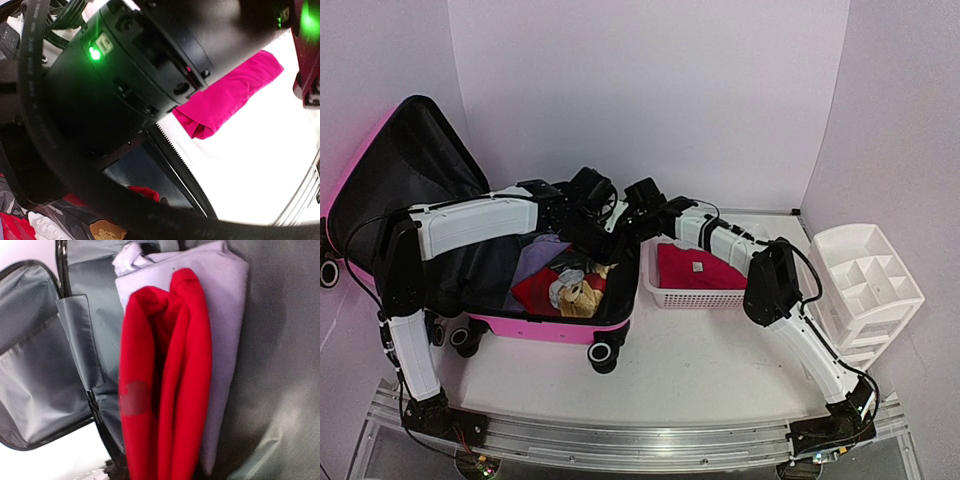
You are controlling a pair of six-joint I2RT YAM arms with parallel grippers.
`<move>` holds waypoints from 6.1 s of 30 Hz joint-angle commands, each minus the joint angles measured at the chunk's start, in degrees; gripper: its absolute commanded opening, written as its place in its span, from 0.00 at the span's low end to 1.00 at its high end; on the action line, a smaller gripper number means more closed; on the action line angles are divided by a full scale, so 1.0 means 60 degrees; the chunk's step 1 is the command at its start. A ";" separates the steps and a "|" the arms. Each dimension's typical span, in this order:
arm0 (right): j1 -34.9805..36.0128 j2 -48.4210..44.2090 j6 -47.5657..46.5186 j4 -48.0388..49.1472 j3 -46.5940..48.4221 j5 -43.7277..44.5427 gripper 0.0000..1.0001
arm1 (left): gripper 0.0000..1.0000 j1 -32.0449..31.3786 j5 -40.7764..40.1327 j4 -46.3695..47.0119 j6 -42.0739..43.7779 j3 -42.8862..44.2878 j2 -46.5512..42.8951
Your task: Open, take out, and arrange the luggage
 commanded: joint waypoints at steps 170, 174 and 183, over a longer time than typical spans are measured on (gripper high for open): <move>-0.1669 -0.7143 -0.4149 -0.1125 -0.7113 0.2580 0.73 | 0.00 0.1935 -0.2381 -0.1599 0.0464 0.4332 0.3156; -0.1579 -0.6190 -0.3292 -0.0835 -0.6091 0.2375 0.73 | 0.00 0.1922 -0.2000 -0.1439 0.0368 0.3721 0.2410; -0.1225 -0.4105 -0.1397 -0.0510 -0.3338 0.1944 0.87 | 0.00 0.1762 -0.1060 -0.0965 0.0191 0.2430 0.1200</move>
